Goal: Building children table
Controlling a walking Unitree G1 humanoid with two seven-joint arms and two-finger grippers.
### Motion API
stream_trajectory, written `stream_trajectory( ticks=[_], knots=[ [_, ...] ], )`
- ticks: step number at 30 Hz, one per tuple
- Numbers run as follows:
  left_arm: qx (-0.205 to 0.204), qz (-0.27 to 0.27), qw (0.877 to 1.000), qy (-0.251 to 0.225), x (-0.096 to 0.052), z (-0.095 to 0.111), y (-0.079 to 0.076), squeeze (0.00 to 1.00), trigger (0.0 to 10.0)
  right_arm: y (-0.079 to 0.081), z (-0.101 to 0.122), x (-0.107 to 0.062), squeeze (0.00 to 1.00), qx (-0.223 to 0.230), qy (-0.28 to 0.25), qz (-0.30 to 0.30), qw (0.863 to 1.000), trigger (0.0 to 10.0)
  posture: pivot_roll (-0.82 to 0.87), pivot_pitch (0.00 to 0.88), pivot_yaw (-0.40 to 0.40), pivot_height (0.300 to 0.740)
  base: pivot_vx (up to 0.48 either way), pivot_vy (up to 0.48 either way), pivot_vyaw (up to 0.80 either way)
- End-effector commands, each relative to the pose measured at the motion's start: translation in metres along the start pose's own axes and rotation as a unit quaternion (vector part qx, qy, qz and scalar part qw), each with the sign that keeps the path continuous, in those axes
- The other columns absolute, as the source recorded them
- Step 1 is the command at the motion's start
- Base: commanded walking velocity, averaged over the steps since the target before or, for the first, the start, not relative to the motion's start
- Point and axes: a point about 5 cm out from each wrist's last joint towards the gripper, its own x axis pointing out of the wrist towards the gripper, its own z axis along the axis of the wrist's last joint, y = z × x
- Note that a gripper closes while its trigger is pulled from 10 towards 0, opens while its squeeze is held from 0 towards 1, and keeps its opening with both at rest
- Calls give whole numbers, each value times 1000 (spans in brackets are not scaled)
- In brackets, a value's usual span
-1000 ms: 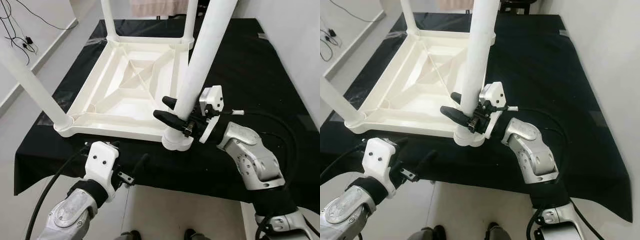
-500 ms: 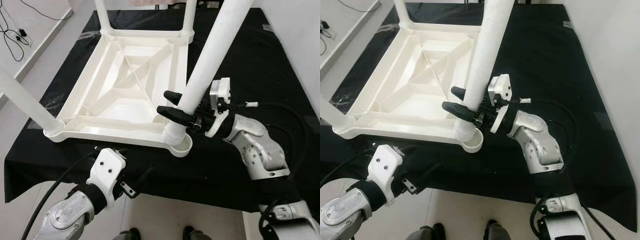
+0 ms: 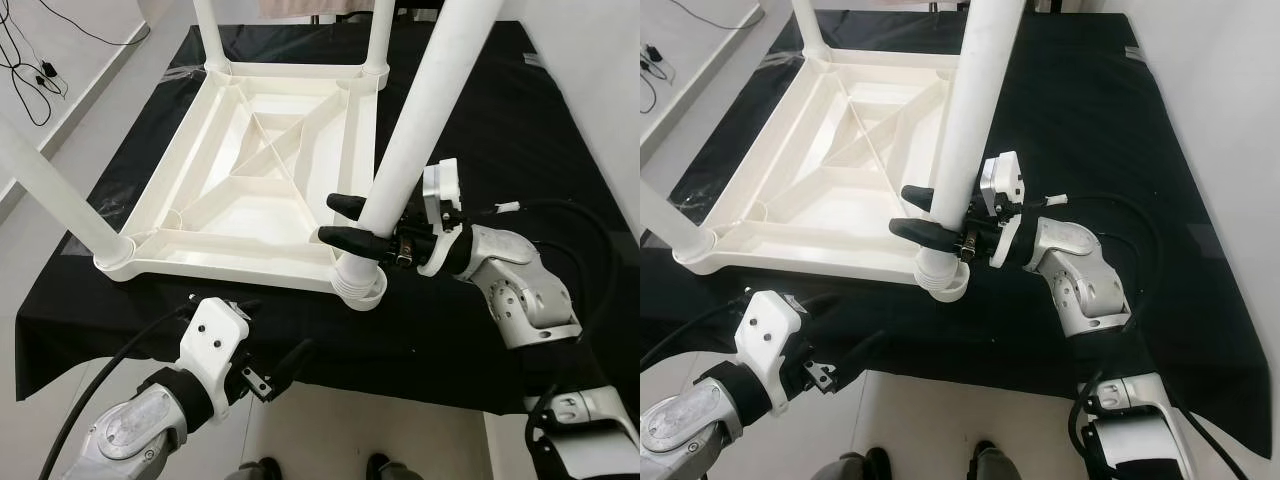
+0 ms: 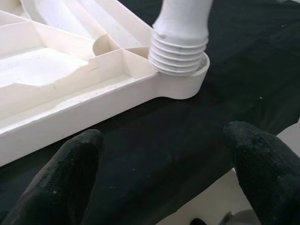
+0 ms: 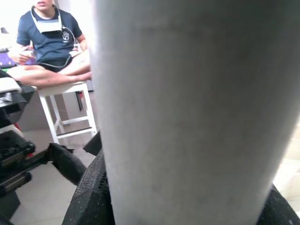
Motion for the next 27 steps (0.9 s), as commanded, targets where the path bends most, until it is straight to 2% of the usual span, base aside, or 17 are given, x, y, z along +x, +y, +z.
stream_trajectory(
  ticks=[1, 12, 20, 23, 27],
  knots=[
    [1, -9, 1000, 4, -3, -1, -2, 0, 10000, 0, -26, -6, 0, 35, 54, -13, 998, 10000, 32, 281, 10, 740, 0, 0, 0],
    [-1, -14, 1000, -1, -4, 0, -3, 0, 10000, -2, -22, -22, 0, 60, 52, 39, 996, 10000, 28, 285, 10, 740, 0, 0, 0],
    [-1, -17, 1000, 0, -5, 0, -3, 0, 10000, -3, -25, -20, 0, 52, 67, 53, 995, 10000, 33, 282, 15, 740, 0, 0, 0],
    [-1, -22, 1000, 4, -8, -1, -5, 0, 10000, 4, -22, -12, 0, 25, 84, 118, 989, 10000, 41, 285, 20, 740, 0, 0, 0],
    [-2, -24, 1000, 6, -10, -1, -6, 0, 10000, 7, -19, -8, 0, 19, 82, 146, 986, 10000, 45, 287, 22, 740, 0, 0, 0]
  ],
)
